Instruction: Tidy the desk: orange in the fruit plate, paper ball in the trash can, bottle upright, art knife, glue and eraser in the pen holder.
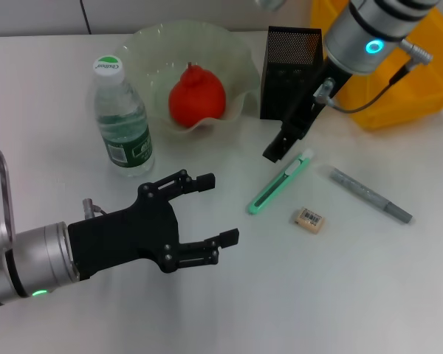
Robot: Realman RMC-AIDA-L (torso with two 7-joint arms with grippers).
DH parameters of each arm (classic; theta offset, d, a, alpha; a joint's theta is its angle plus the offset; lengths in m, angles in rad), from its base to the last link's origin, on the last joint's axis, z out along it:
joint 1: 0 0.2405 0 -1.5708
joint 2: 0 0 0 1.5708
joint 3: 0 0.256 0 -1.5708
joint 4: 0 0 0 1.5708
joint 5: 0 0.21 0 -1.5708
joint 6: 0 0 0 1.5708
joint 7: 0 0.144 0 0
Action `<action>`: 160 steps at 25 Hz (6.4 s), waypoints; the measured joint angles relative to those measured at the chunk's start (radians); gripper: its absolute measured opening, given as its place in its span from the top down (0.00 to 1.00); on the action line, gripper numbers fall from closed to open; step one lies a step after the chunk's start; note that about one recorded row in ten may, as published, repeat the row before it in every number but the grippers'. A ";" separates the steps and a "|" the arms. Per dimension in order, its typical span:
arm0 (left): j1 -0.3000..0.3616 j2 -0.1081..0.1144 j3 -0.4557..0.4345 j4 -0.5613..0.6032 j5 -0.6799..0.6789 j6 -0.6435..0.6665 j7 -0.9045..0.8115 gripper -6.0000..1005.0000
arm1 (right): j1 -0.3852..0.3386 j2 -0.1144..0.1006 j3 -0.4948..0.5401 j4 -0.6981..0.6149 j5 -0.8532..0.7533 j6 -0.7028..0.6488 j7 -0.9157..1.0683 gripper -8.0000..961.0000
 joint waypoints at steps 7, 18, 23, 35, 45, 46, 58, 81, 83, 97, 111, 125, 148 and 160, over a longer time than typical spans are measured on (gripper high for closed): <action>0.001 0.003 -0.001 -0.002 -0.018 -0.003 -0.035 0.14 | -0.004 0.009 -0.077 -0.057 -0.003 -0.057 -0.369 0.18; 0.013 0.001 -0.001 -0.006 -0.070 -0.038 -0.013 0.14 | -0.002 0.010 -0.178 0.009 -0.017 0.058 -0.706 0.18; 0.019 0.005 0.005 -0.006 -0.065 -0.046 -0.018 0.14 | 0.000 0.014 -0.210 0.061 -0.028 0.080 -0.801 0.19; 0.047 0.007 0.022 -0.005 -0.060 -0.091 -0.025 0.14 | 0.009 0.024 -0.246 0.158 -0.024 0.191 -0.931 0.22; 0.047 0.003 0.014 -0.006 -0.066 -0.093 -0.026 0.14 | 0.006 0.025 -0.247 0.192 -0.019 0.234 -0.990 0.24; 0.047 0.003 0.014 -0.006 -0.067 -0.093 -0.026 0.14 | 0.008 0.025 -0.247 0.205 -0.019 0.248 -0.997 0.24; 0.038 0.001 0.012 -0.006 -0.069 -0.093 -0.026 0.14 | 0.002 0.025 -0.247 0.253 0.018 0.318 -1.068 0.52; 0.037 -0.001 0.011 -0.009 -0.098 -0.081 -0.034 0.14 | 0.011 0.025 -0.269 0.291 0.032 0.358 -1.124 0.68; 0.037 -0.001 0.011 -0.009 -0.098 -0.080 -0.034 0.14 | 0.011 0.025 -0.270 0.291 0.037 0.359 -1.124 0.68; 0.035 0.001 0.011 -0.009 -0.097 -0.077 -0.035 0.14 | 0.011 0.025 -0.287 0.296 0.044 0.357 -1.125 0.68; 0.042 0.004 0.011 -0.009 -0.105 -0.051 -0.050 0.14 | -0.026 0.022 -0.282 0.121 0.044 0.209 -1.014 0.82; 0.093 0.007 0.011 -0.005 -0.126 0.107 -0.076 0.14 | -0.312 0.018 -0.211 -0.314 0.200 -0.003 -0.703 0.82; 0.111 0.007 0.034 0.001 -0.119 0.166 -0.034 0.14 | -0.686 0.017 -0.471 -1.139 -0.202 0.189 -0.631 0.81; 0.097 0.001 0.000 -0.004 -0.125 0.142 0.037 0.14 | -0.723 0.021 -0.486 -1.100 -0.236 0.396 -0.965 0.81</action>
